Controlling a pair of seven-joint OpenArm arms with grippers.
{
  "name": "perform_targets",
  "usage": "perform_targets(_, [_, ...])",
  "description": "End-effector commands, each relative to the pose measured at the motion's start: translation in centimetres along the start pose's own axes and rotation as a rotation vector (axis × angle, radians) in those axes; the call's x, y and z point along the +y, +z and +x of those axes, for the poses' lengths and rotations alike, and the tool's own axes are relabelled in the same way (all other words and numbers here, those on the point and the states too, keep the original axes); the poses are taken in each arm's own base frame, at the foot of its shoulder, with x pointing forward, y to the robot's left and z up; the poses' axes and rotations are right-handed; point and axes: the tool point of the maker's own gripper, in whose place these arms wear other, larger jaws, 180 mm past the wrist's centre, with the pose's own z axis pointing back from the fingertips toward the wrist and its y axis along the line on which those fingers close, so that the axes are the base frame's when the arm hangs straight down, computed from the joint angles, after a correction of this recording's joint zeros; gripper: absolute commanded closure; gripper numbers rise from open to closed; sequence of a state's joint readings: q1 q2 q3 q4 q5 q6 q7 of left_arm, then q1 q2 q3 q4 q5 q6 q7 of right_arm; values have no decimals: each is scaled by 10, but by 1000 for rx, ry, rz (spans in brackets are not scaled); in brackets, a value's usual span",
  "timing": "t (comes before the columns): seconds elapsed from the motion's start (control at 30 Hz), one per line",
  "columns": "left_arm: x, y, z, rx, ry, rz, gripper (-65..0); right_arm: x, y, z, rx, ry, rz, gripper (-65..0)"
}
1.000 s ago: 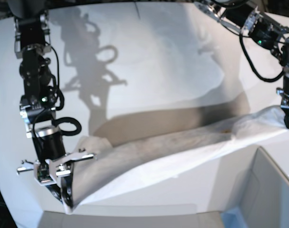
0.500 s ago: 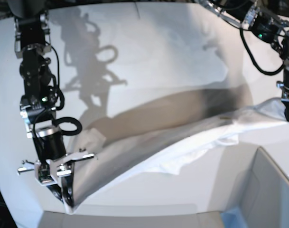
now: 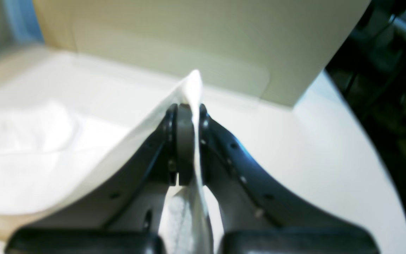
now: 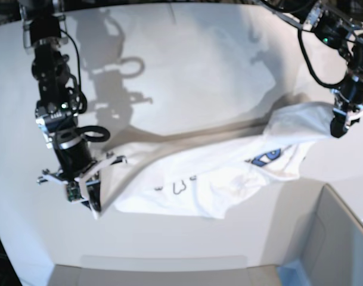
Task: Layout the t-shirt on the table in an organized manner, then fold the t-shirt properly
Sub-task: 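Lift the shirt with both grippers and shake it out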
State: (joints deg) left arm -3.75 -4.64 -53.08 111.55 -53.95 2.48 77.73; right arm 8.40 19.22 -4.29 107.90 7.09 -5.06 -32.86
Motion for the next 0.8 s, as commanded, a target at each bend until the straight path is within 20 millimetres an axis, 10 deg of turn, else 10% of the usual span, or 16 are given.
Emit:
perform_targets(0.0, [-18, -9, 0, 23, -16, -51, 0, -5, -3, 7, -15, 22, -4, 0])
perform_targets(0.23, [-28, -83, -29, 213, -134, 71, 0, -4, -20, -37, 251, 114, 70, 0])
perform_targets(0.47, [-87, -163, -43, 338, -237, 71, 0, -25, -51, -59, 458, 216, 98, 0])
perform_targets(0.6, [-181, -187, 25, 234, -243, -50, 0, -61, -95, 47, 166, 110, -2, 0])
perform_targets(0.7, [-260, -138, 79, 110, -288, -227, 0, -89, -58, 163, -257, -2, -122, 0])
perform_targets(0.77, [-262, -110, 94, 33, -282, -284, 0, -96, -36, 193, -388, -10, -150, 0])
